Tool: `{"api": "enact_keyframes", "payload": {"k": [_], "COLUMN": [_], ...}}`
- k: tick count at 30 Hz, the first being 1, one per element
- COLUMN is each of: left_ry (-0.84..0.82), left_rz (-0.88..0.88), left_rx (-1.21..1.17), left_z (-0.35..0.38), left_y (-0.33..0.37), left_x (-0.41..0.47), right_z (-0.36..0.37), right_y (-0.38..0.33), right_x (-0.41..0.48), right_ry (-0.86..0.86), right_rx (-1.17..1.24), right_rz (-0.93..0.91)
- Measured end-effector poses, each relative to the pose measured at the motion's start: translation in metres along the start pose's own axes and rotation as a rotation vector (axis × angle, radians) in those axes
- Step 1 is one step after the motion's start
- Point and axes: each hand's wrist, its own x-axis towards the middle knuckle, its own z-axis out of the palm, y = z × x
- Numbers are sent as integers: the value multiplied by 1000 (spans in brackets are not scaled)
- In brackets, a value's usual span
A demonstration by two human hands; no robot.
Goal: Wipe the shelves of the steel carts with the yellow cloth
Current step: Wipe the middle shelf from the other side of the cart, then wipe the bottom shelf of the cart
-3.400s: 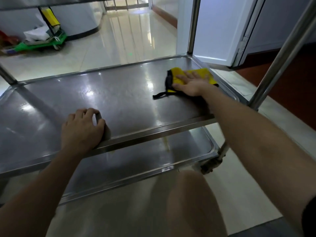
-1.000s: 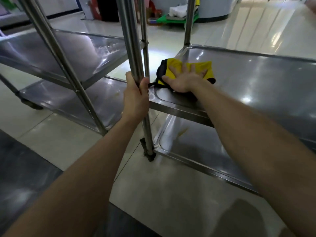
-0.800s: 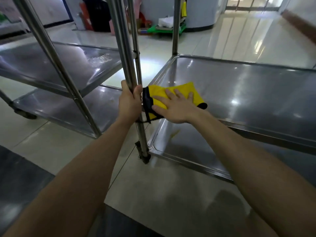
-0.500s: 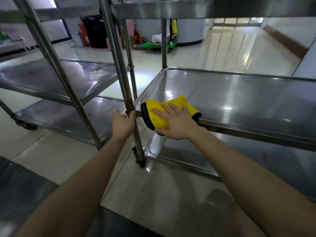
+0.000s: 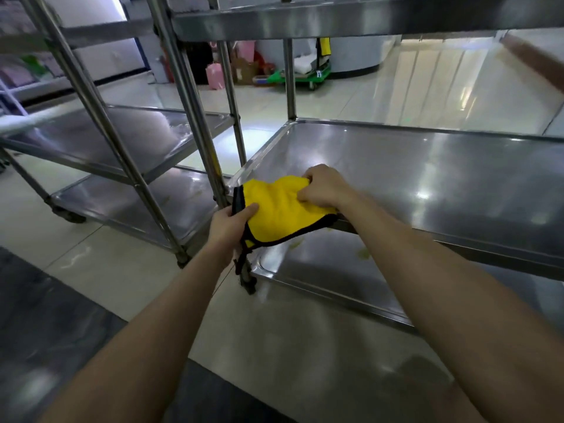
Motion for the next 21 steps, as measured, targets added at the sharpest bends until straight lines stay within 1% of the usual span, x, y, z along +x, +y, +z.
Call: {"api": "enact_keyframes", "payload": {"k": [2,6,8,9,12,15,16,18,21], "left_ry": [-1,48,32,22,18,11,-10,-53,-103], "left_rz": [77,142,149,146,116,65,46,33,112], "left_rx": [82,229,311,361,588,719,727,715,706], "left_z": [-10,-28,-29,-29,-22,-15,-16,-15,-3], "left_y": [-2,-16,-30,-41,-86,-136,-151,-170,-175], "left_x": [-5,-18,-22,-22,-14,-7,-8,-5,21], "right_z": [1,26,51,68,125,174,185,200,200], "right_y": [0,12,25,34,66,101,110,121,123], "right_x": [-23,-83,-104,-110,-116,-116,-116,-115,-99], "right_ry": [60,324,387,384,297,143,107,84,135], "right_rx": [77,235,258,277,364,374,374,395,400], "right_rz": [-108,-297,-326,-314,-156,95,167,242,309]}}
